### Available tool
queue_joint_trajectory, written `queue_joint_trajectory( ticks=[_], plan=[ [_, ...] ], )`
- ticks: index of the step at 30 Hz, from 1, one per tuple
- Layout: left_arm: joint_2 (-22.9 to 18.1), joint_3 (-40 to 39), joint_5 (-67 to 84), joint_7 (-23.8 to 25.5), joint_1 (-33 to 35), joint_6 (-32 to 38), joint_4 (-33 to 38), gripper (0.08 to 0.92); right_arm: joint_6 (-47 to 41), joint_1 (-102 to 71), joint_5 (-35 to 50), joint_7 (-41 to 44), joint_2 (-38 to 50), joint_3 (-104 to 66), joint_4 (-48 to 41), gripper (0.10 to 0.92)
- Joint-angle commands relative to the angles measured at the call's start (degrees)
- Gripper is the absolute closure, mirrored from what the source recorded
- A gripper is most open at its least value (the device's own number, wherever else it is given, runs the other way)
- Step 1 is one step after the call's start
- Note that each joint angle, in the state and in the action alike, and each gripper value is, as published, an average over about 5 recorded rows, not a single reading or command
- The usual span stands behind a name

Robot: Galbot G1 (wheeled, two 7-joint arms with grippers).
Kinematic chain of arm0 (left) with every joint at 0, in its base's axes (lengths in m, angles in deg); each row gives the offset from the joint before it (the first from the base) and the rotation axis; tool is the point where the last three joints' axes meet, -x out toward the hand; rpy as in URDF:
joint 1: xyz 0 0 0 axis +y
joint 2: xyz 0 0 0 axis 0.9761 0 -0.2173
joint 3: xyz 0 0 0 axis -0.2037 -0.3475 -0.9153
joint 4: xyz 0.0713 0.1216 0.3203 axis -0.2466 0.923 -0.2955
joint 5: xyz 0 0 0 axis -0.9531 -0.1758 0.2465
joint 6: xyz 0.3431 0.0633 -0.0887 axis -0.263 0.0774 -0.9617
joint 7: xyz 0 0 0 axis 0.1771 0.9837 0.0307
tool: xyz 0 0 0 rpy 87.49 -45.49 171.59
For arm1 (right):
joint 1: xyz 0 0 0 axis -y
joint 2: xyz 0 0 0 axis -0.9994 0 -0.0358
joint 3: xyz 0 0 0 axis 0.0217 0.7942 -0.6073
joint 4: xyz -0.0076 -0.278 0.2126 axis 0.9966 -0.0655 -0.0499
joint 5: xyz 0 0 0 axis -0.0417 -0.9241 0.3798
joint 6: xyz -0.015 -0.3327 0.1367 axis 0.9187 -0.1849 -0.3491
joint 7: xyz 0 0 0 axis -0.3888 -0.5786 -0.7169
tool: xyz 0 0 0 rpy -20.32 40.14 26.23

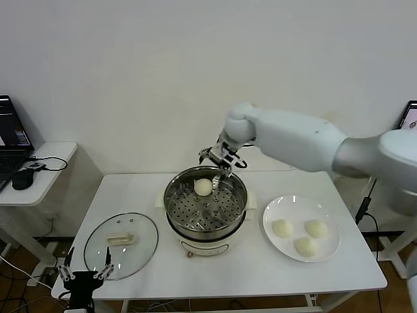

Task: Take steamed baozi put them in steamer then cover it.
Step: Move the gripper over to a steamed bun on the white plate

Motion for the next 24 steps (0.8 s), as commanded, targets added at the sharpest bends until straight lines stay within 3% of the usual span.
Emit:
queue_joint_trajectory(
  ticks=[1,6,11,24],
  plan=[
    [0.46,0.35,1.05,1.45,-0.06,0.04,0.52,0.177,-21.59,2.89,7.4,2.41,21.4,-1.45,17.96,0.203],
    [1.27,0.77,1.74,2.65,-0.14,0.9,0.77,0.177,-20.4,-2.01,-0.13,3.4,31.83,-2.44,19.87,0.203],
    [2.05,0.82,1.36,3.57,-0.09,2.68,-0.25,0.177,-18.83,-13.32,-4.72,4.23,36.79,-9.08,19.36,0.202],
    [1.81,1.46,1.0,3.91,-0.1,2.19,-1.06,0.177,-14.51,-37.09,-14.95,5.3,32.11,-24.77,9.46,0.203]
  ],
)
